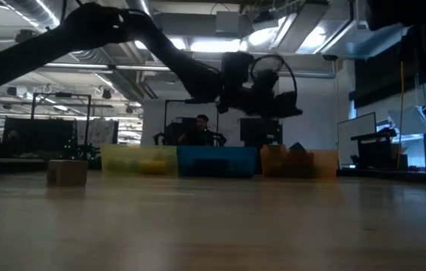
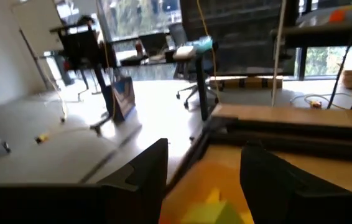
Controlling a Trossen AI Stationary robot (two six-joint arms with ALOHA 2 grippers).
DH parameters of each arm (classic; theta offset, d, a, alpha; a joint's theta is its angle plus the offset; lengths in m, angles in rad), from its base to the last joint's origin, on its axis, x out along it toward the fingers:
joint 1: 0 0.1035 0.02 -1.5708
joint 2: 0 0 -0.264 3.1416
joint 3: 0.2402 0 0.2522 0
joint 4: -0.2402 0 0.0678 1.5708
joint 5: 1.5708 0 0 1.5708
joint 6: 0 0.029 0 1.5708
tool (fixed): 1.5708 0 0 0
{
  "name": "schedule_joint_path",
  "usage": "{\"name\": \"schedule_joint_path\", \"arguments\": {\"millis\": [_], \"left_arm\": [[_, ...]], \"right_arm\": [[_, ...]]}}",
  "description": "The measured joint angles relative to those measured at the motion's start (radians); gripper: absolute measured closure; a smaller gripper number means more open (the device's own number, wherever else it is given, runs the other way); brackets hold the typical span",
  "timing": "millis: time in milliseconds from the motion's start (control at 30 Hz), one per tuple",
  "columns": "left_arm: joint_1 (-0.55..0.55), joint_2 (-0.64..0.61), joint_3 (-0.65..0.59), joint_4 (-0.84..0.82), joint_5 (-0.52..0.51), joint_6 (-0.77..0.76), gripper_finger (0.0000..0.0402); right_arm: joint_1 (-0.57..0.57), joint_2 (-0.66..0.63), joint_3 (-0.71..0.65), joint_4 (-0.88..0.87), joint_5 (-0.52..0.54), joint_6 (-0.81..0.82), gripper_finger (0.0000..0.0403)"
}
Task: Sort blocks by size
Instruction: Put the orange cylindrical block into the yellow bin
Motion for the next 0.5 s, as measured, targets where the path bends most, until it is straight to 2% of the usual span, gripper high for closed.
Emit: {"name": "schedule_joint_path", "arguments": {"millis": [100,233,500], "left_arm": [[-0.017,-0.043,0.000,-0.008,0.001,0.046,0.0233],[-0.036,-0.089,0.000,-0.026,0.002,0.086,0.0233],[-0.044,-0.185,0.000,-0.258,0.002,0.098,0.0233]], "right_arm": [[0.037,0.000,0.000,-0.016,-0.018,0.091,0.0267],[0.160,0.001,0.000,-0.004,-0.019,0.262,0.0267],[0.464,0.096,0.000,0.070,-0.001,0.589,0.0267]]}}
